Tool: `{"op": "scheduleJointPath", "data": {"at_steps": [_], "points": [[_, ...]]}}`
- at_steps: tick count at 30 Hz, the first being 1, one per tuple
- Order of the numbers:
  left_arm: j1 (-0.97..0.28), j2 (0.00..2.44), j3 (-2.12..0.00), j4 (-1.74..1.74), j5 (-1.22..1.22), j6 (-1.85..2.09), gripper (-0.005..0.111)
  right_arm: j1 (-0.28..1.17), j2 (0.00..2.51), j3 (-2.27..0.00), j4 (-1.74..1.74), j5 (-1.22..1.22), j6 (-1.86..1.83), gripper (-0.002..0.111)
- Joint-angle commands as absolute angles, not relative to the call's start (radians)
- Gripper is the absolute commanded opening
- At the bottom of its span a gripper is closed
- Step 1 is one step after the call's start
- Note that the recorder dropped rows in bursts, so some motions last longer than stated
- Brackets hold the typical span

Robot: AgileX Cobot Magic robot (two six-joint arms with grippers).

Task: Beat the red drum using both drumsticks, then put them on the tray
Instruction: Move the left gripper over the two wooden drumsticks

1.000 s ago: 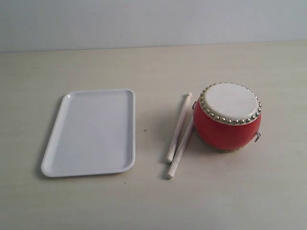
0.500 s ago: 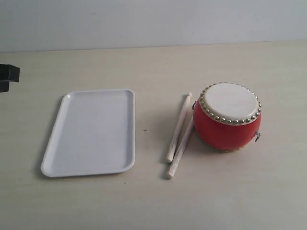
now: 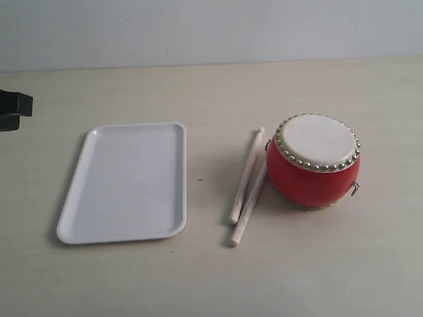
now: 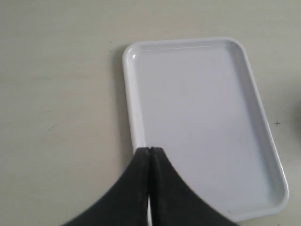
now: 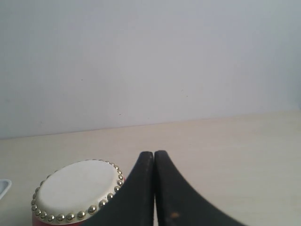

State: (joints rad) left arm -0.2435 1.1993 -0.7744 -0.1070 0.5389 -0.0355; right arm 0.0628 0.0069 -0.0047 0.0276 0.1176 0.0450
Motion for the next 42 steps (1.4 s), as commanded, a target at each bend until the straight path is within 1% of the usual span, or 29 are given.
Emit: {"op": "scheduleJointPath", "data": {"at_steps": [1, 7, 10, 13, 19, 23, 28, 31, 34, 37, 40, 42], "points": [[-0.277, 1.200, -0.780, -0.120, 0.533, 0.000, 0.000, 0.058, 0.000, 0.000, 0.028, 0.109, 0.039, 0.000], [-0.280, 1.209, -0.780, -0.153, 0.477, 0.006, 0.000, 0.058, 0.000, 0.000, 0.028, 0.109, 0.039, 0.000], [-0.280, 1.252, -0.780, -0.273, 0.485, 0.134, 0.000, 0.058, 0.000, 0.000, 0.028, 0.109, 0.039, 0.000], [-0.280, 1.308, -0.824, -0.431, 0.562, 0.310, 0.000, 0.058, 0.000, 0.000, 0.028, 0.109, 0.039, 0.000], [-0.282, 1.406, -0.971, -0.453, 0.737, 0.317, 0.000, 0.058, 0.000, 0.000, 0.028, 0.109, 0.039, 0.000], [-0.331, 1.475, -1.066, -0.449, 0.775, 0.317, 0.000, 0.058, 0.000, 0.000, 0.028, 0.109, 0.039, 0.000], [-0.463, 1.576, -1.171, -0.442, 0.789, 0.311, 0.001, 0.058, 0.000, 0.000, 0.028, 0.109, 0.039, 0.000], [-0.515, 1.643, -1.223, -0.430, 0.797, 0.276, 0.008, 0.058, 0.000, 0.000, 0.028, 0.109, 0.039, 0.000], [-0.542, 1.713, -1.259, -0.438, 0.812, 0.251, 0.019, 0.058, 0.000, 0.000, 0.028, 0.109, 0.039, 0.000], [-0.565, 1.776, -1.286, -0.475, 0.812, 0.248, 0.032, 0.058, 0.000, 0.000, 0.028, 0.109, 0.039, 0.000], [-0.579, 1.829, -1.294, -0.561, 0.792, 0.260, 0.049, 0.058, 0.000, 0.000, 0.028, 0.109, 0.039, 0.000], [-0.582, 1.848, -1.294, -0.594, 0.787, 0.331, 0.054, 0.058, 0.000, 0.000, 0.028, 0.109, 0.039, 0.000]]}}
